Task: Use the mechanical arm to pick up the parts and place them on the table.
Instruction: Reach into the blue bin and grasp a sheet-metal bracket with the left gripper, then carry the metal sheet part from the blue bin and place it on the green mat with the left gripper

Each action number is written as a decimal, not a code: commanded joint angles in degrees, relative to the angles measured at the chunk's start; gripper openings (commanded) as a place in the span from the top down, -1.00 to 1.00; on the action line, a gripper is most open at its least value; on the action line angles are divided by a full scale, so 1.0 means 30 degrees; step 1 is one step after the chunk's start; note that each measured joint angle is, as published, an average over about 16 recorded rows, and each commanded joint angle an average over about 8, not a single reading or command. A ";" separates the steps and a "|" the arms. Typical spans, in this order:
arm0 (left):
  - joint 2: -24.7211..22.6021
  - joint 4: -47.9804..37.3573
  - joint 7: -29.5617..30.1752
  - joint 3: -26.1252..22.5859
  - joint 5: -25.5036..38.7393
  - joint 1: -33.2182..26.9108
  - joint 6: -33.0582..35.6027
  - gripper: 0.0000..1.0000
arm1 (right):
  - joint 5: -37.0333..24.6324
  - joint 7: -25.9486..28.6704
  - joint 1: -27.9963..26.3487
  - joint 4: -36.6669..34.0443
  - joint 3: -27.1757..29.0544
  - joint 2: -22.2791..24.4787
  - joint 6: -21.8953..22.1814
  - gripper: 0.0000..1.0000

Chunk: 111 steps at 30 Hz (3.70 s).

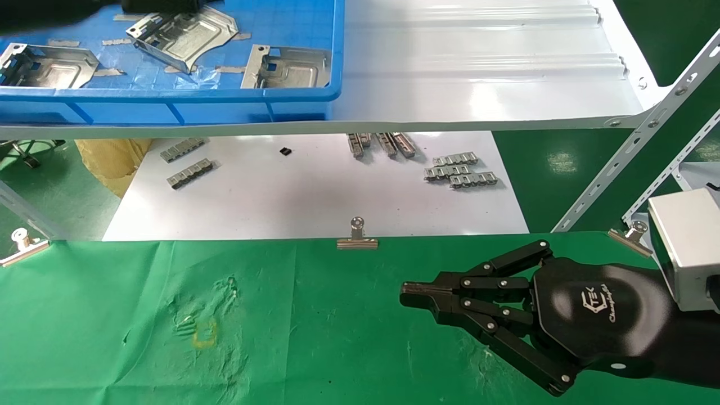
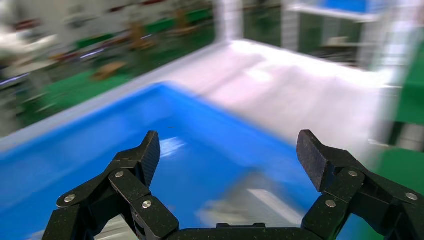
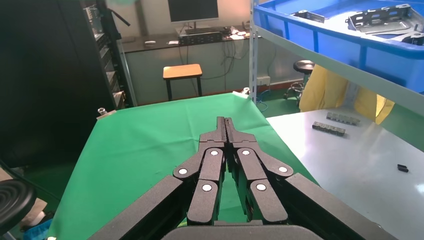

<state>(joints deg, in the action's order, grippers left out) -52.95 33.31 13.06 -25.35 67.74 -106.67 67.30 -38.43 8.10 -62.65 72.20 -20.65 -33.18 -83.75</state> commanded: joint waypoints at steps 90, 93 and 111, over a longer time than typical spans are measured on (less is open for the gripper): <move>0.3103 0.0796 -0.7638 -0.5667 -0.2205 0.0918 0.7758 1.00 | 0.0010 -0.0007 -0.0004 0.0000 -0.0015 0.0005 0.0005 -1.00; 0.3139 0.0536 -0.9885 -0.6490 -0.1298 0.1202 0.7788 1.00 | 0.0010 -0.0007 -0.0004 0.0000 -0.0015 0.0006 0.0006 -1.00; 0.2244 -0.4425 -1.5897 -0.9465 0.0000 0.2673 0.7355 0.78 | 0.0012 -0.0009 -0.0005 0.0000 -0.0018 0.0007 0.0007 -1.00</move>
<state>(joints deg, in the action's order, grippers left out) -46.32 20.23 -34.37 -53.57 67.67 -98.85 89.45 -38.39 8.07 -62.66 72.20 -20.71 -33.16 -83.73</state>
